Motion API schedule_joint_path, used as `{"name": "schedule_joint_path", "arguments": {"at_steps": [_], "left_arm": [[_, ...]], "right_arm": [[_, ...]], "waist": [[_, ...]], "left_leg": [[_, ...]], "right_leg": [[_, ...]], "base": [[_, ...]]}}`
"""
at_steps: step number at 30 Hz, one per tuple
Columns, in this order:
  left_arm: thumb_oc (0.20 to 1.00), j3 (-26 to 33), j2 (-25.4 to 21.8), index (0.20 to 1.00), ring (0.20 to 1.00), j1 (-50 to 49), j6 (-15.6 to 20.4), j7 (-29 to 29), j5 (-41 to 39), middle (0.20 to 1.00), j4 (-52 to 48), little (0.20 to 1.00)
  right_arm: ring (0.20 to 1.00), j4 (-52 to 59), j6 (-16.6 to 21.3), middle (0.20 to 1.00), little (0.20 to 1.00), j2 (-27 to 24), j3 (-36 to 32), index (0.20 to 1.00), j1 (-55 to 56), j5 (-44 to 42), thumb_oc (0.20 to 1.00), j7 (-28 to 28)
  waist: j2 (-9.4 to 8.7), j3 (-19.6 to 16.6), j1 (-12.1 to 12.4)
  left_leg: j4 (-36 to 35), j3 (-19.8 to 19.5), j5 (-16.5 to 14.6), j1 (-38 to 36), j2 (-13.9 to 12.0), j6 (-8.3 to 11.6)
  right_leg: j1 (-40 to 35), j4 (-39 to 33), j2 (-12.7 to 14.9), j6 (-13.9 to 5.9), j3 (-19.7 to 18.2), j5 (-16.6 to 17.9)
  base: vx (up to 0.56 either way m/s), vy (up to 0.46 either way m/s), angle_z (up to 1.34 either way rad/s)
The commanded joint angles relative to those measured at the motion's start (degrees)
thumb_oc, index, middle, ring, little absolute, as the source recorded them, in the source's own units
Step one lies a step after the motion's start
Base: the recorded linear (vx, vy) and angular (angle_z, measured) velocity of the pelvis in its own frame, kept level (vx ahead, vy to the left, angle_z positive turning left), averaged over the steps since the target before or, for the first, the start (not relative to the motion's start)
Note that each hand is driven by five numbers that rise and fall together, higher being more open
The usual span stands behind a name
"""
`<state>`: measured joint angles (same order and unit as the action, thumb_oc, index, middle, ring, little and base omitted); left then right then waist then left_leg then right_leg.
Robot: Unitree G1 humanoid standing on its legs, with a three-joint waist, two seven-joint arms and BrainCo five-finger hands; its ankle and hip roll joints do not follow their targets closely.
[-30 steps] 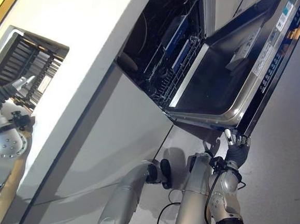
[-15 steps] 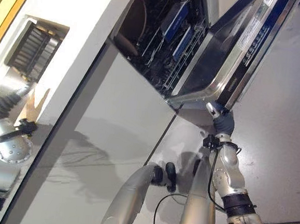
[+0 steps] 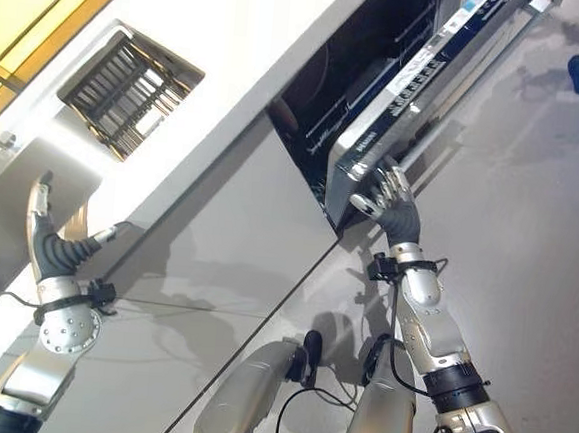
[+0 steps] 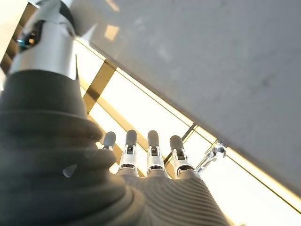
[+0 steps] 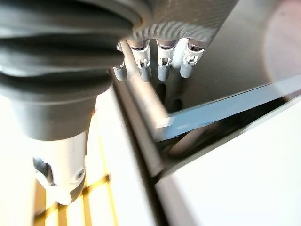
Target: Pick up plates and place into dishwasher.
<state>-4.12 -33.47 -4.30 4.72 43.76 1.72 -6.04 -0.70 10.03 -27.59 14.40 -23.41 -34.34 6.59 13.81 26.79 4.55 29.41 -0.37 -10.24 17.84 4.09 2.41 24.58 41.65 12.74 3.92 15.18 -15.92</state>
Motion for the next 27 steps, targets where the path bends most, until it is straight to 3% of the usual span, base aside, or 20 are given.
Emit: {"name": "schedule_joint_path", "arguments": {"at_steps": [1,6,12,20,27], "left_arm": [[1.0,7.6,-3.6,1.0,1.0,-1.5,0.3,1.1,0.3,1.0,-1.1,1.0],[1.0,8.3,-3.7,1.0,1.0,-1.3,2.1,-2.4,0.6,1.0,-1.2,1.0],[1.0,8.8,-2.1,1.0,1.0,-2.6,2.7,-7.1,1.7,1.0,-2.1,1.0],[1.0,8.8,-0.1,1.0,1.0,-4.0,3.7,-8.4,2.4,1.0,-3.7,1.0],[1.0,7.6,1.0,1.0,1.0,-2.6,5.4,-10.0,-1.7,1.0,-5.2,1.0]], "right_arm": [[1.0,5.0,4.8,1.0,1.0,2.9,1.1,1.0,-8.6,3.1,1.0,-1.8],[1.0,4.4,5.5,1.0,1.0,3.3,0.7,1.0,-6.2,4.5,1.0,0.6],[1.0,7.6,1.8,1.0,1.0,3.2,1.3,1.0,0.1,6.7,1.0,3.5],[1.0,16.6,1.5,1.0,1.0,2.8,2.7,1.0,7.4,8.7,1.0,2.8],[1.0,20.3,1.0,1.0,1.0,2.8,4.1,1.0,5.5,9.8,1.0,1.2]], "waist": [[-3.84,-6.7,4.4],[-7.41,-9.6,6.5],[-10.77,-13.2,7.7],[-12.83,-14.7,7.4],[-14.15,-17.9,8.4]], "left_leg": [[-3.4,1.6,3.9,-1.0,2.6,-4.18],[-8.3,-0.3,4.2,-4.7,1.9,-4.28],[-12.8,-1.3,5.1,-9.2,1.1,-4.39],[-16.6,-0.6,4.8,-13.9,0.8,-4.65],[-22.4,-0.9,5.6,-17.6,0.8,-4.85]], "right_leg": [[-7.1,-14.3,-1.3,-3.15,-4.2,8.8],[-14.0,-22.5,-1.9,-4.12,-1.4,11.1],[-21.1,-29.8,-3.1,-4.9,0.4,12.8],[-25.6,-34.0,-3.7,-6.27,0.3,13.8],[-28.3,-37.6,-3.8,-7.25,0.7,14.6]], "base": [[0.09,-0.008,0.26],[0.08,-0.055,0.41],[0.1,-0.006,0.31],[0.03,0.057,0.08],[-0.03,0.108,-0.01]]}}
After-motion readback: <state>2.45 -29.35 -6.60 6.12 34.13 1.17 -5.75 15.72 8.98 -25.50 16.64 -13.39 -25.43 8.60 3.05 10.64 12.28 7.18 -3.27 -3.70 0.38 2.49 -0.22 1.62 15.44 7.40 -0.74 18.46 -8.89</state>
